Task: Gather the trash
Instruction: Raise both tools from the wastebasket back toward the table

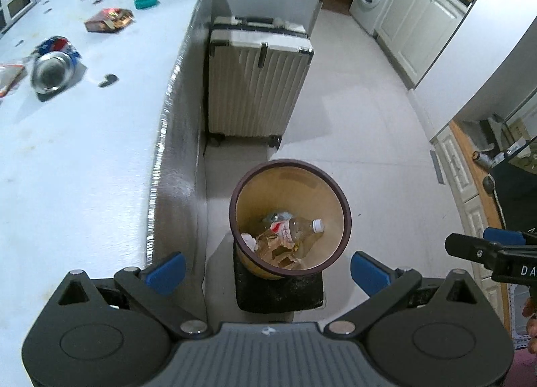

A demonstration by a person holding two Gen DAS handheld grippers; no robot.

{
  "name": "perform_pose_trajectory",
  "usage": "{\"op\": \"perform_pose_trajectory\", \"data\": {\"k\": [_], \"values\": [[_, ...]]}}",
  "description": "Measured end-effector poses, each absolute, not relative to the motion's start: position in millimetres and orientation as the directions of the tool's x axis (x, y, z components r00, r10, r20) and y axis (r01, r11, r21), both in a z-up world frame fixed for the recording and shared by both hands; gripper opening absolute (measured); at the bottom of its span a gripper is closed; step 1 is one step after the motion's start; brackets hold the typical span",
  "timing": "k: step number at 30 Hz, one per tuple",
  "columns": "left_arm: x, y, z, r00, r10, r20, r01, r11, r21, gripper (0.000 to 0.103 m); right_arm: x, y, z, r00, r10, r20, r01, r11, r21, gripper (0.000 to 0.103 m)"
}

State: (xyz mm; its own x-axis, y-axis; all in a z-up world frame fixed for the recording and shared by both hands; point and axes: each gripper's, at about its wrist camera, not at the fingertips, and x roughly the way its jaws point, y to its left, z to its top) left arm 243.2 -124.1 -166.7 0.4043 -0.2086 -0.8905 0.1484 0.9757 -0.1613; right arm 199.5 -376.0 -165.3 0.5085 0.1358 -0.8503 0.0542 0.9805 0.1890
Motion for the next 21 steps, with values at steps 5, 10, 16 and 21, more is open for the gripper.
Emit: {"op": "perform_pose_trajectory", "data": {"k": [5, 10, 16, 21], "values": [[225.4, -100.8, -142.3, 0.457, -0.220, -0.862, 0.154, 0.974, -0.167, 0.103, 182.0, -357.8, -142.7, 0.559, 0.119, -0.821, 0.050, 0.983, 0.177, 0.103], [208.8, -75.8, -115.6, 0.522, -0.223, -0.824, 0.150, 0.974, -0.168, 0.103, 167.8, -332.4, -117.0, 0.609, 0.126, -0.783, 0.015, 0.985, 0.170, 0.103], [188.3, -39.5, -85.3, 0.591, -0.215, -0.777, 0.123, 0.977, -0.177, 0.103, 157.1, -297.5, -93.3, 0.656, 0.150, -0.740, -0.034, 0.985, 0.170, 0.103], [176.1, -7.2, -63.9, 0.632, -0.176, -0.755, 0.078, 0.983, -0.164, 0.103, 160.2, -266.6, -76.8, 0.679, 0.189, -0.710, -0.091, 0.980, 0.175, 0.103]]}}
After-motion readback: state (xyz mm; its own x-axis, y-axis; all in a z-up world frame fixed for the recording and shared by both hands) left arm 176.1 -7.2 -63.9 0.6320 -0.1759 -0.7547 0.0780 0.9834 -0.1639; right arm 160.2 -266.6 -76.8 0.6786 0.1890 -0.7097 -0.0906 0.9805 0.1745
